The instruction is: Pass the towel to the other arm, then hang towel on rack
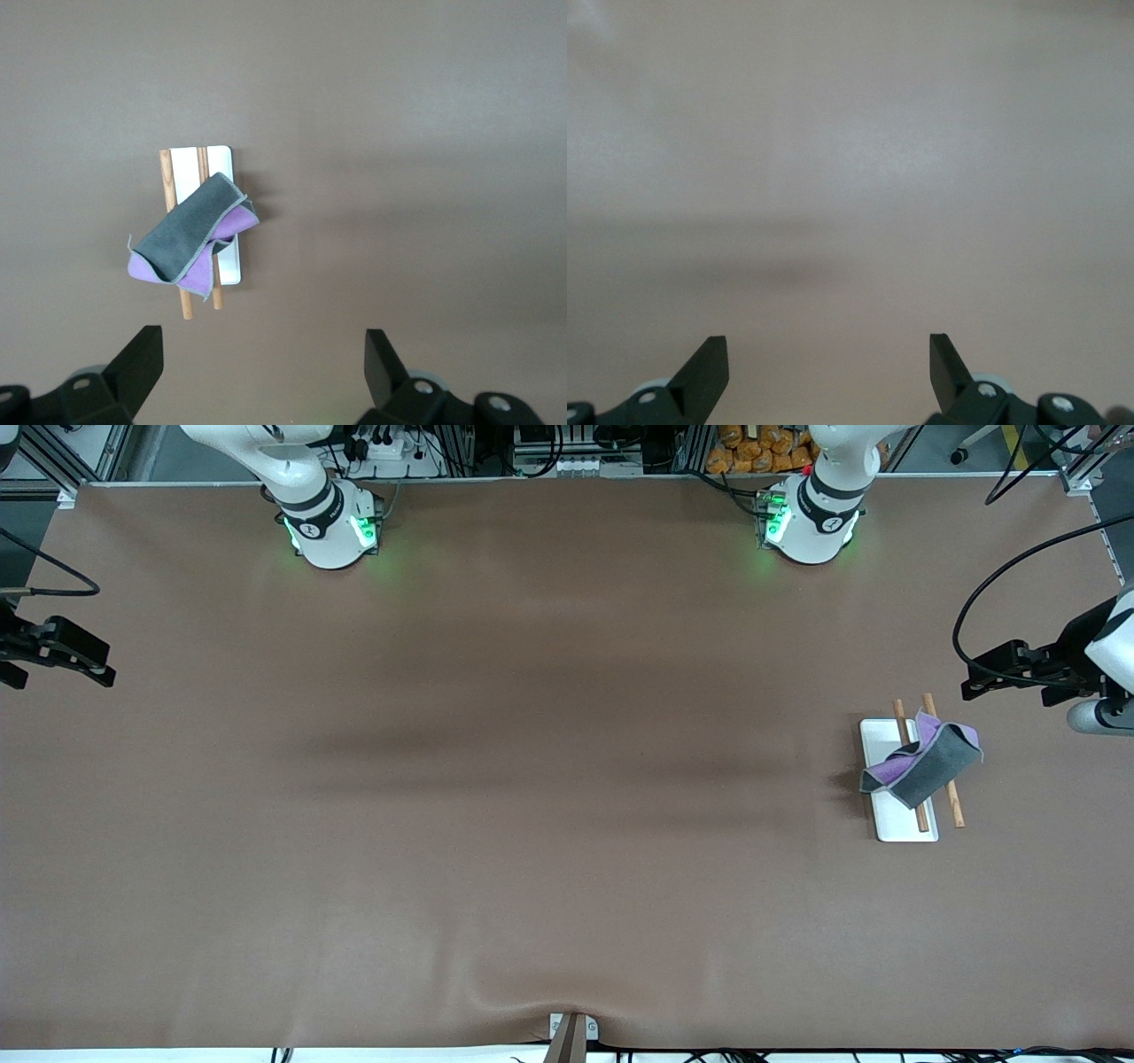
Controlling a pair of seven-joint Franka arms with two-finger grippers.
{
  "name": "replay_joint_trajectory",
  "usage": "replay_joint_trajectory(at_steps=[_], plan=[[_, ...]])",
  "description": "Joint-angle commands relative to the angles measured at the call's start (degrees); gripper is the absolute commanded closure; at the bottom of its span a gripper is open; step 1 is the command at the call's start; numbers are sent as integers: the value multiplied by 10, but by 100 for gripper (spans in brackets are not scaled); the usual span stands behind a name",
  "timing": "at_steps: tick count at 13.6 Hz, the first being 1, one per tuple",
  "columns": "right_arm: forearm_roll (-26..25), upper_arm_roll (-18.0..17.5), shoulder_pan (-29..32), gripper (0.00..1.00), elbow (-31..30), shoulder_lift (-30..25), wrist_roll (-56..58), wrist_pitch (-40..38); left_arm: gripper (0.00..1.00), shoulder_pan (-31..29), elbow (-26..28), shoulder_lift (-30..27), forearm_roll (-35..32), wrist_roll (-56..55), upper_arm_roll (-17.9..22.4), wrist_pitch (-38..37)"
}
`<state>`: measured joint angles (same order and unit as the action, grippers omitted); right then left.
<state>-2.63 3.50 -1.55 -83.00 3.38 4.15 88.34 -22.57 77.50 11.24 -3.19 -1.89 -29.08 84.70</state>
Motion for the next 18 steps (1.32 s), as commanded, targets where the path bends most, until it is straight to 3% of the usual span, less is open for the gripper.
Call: replay_joint_trajectory(at_steps=[1,3,5,8,13,18], plan=[[1,-6,9,0,18,7,-3,-11,0,-3,2,-11,-16,-8,0,4],[1,-15,15,0,17,7,-1,-11,0,-3,2,-12,-17,-12,0,4],[-3,-67,60,0,17,7,-1,-11,0,-5,5,-44,-14,-13,2,3],[-4,-76,61,0,17,5,-2,-12,0,12,12,-56,-13,-15,8,5],[-4,-75,59,0,18,4,-3,-12,0,188,50,-91,-9,-53,176,4],[-7,-74,62,0,18,3,-1,-12,0,264,112,-143,0,-63,254,6]])
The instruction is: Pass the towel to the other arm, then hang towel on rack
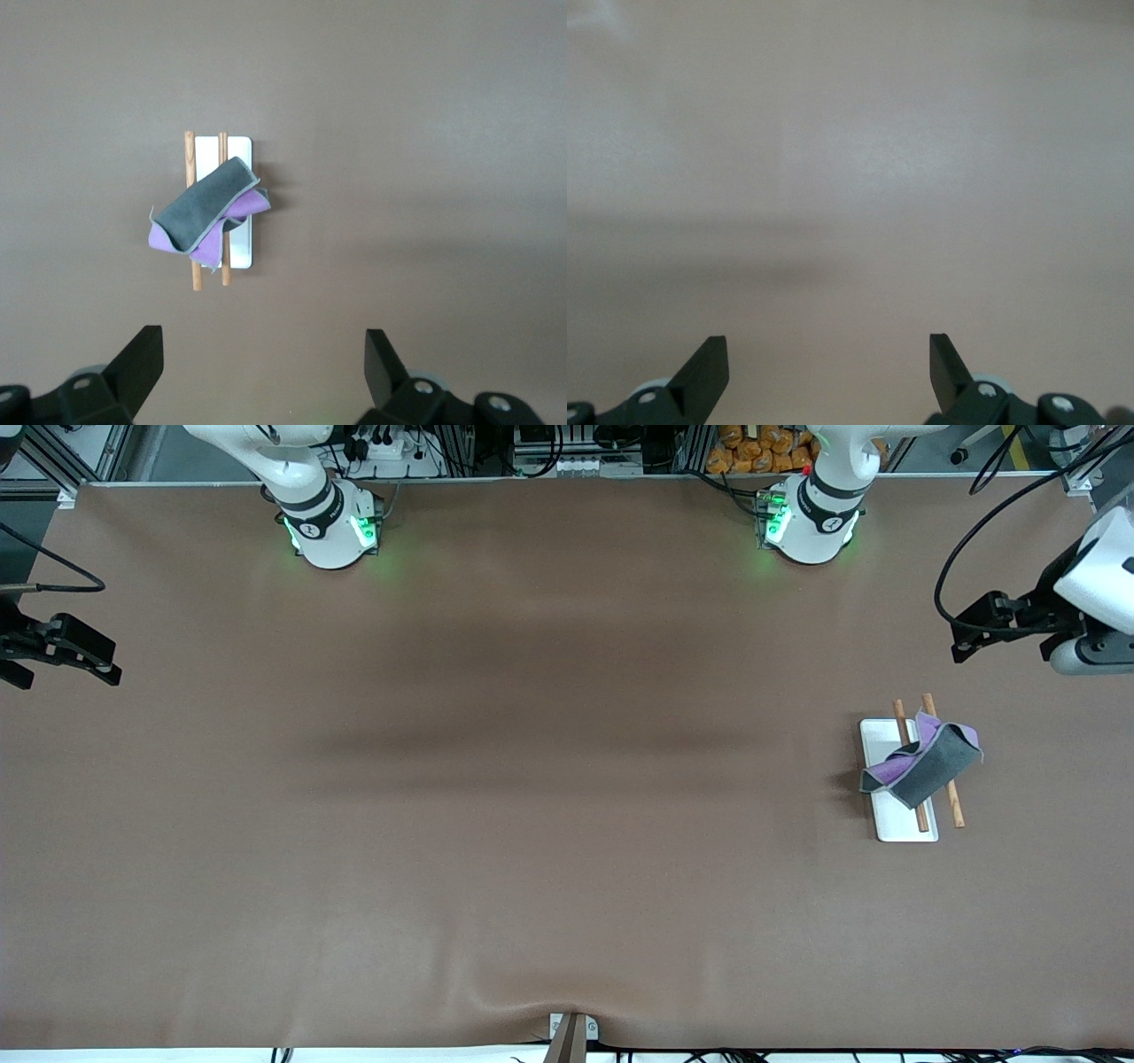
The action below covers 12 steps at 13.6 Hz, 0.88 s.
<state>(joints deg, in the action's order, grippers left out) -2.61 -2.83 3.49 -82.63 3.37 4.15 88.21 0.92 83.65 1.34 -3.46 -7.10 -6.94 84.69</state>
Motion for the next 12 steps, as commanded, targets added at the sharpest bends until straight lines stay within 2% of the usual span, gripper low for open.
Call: replay_joint_trajectory(at_steps=[1,2,3,6,12], plan=[[-7,-10,13,0,14,2,-2,-13,0,49,65,-55,3,-16,50,10],[-7,-9,14,0,13,2,-4,-15,0,68,73,-61,4,-21,75,15],[-6,-7,20,0,13,3,-3,-15,0,73,82,-64,6,-21,84,28],[-4,-9,29,0,13,4,-2,-15,0,72,120,-89,5,-28,76,49],[1,-12,24,0,13,1,-4,-15,0,69,80,-64,-2,-19,80,43]])
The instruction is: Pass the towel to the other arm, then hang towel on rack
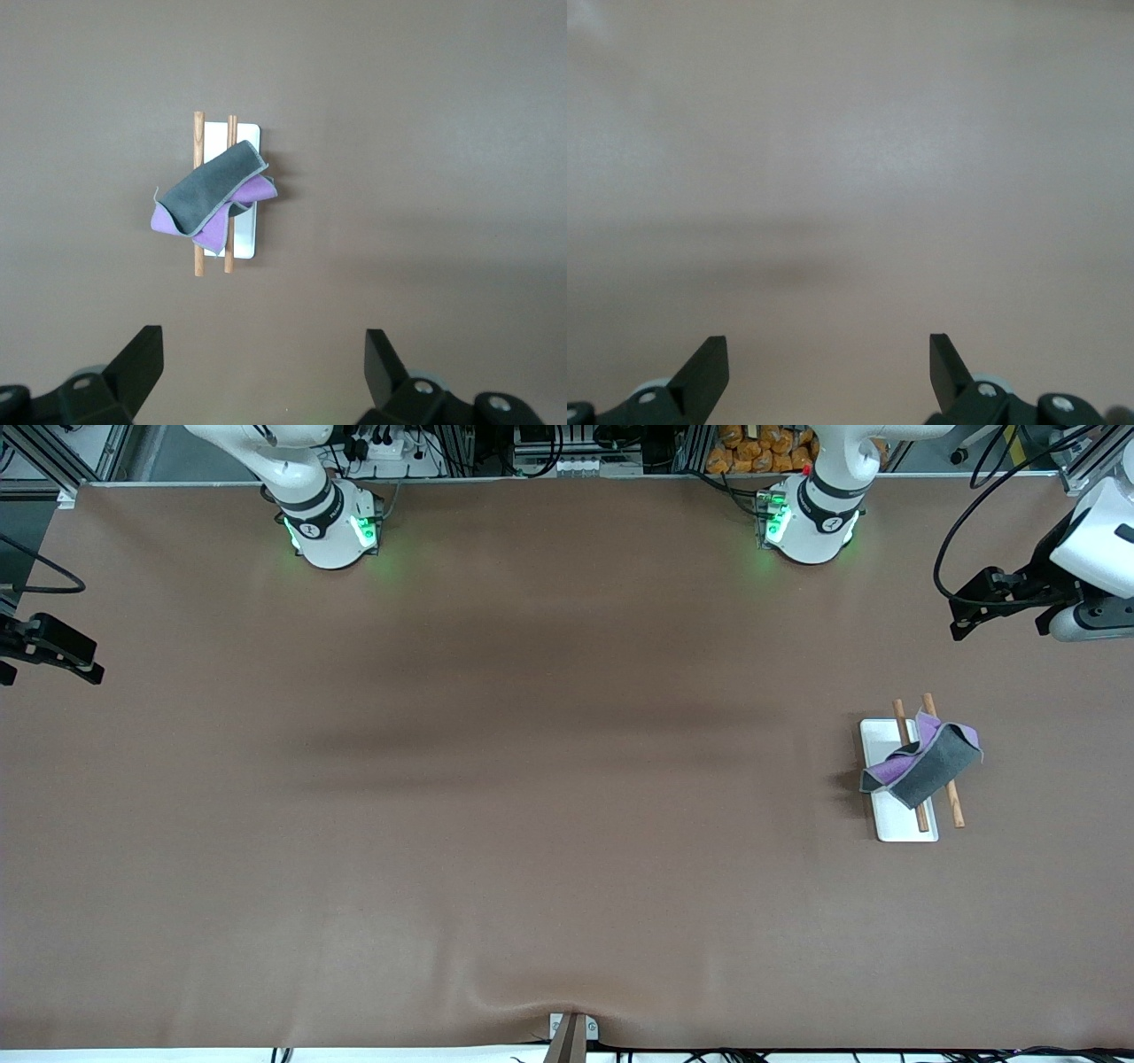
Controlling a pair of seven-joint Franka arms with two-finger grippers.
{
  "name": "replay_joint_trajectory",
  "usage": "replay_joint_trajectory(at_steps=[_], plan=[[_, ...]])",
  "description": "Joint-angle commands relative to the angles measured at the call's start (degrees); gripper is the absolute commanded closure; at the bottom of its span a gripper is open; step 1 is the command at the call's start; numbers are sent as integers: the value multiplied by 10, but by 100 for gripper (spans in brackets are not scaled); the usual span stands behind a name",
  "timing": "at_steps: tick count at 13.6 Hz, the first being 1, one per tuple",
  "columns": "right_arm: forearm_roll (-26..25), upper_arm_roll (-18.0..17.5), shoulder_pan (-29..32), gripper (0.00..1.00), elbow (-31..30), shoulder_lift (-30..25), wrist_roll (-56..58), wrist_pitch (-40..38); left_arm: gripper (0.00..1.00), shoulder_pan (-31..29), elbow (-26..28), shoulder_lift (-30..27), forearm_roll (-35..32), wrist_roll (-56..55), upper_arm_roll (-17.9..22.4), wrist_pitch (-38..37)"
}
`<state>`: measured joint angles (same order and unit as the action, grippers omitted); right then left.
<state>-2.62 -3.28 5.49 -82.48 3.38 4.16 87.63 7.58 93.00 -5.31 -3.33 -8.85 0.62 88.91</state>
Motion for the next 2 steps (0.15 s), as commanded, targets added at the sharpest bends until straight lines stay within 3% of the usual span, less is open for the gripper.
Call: replay_joint_trajectory(at_steps=[1,2], plan=[[2,-8,4,0,11,1,-4,-11,0,3,-17,3,-4,-1,4,-6],[2,-8,4,0,11,1,-5,-14,0,3,-19,4,-4,-1,4,-10]])
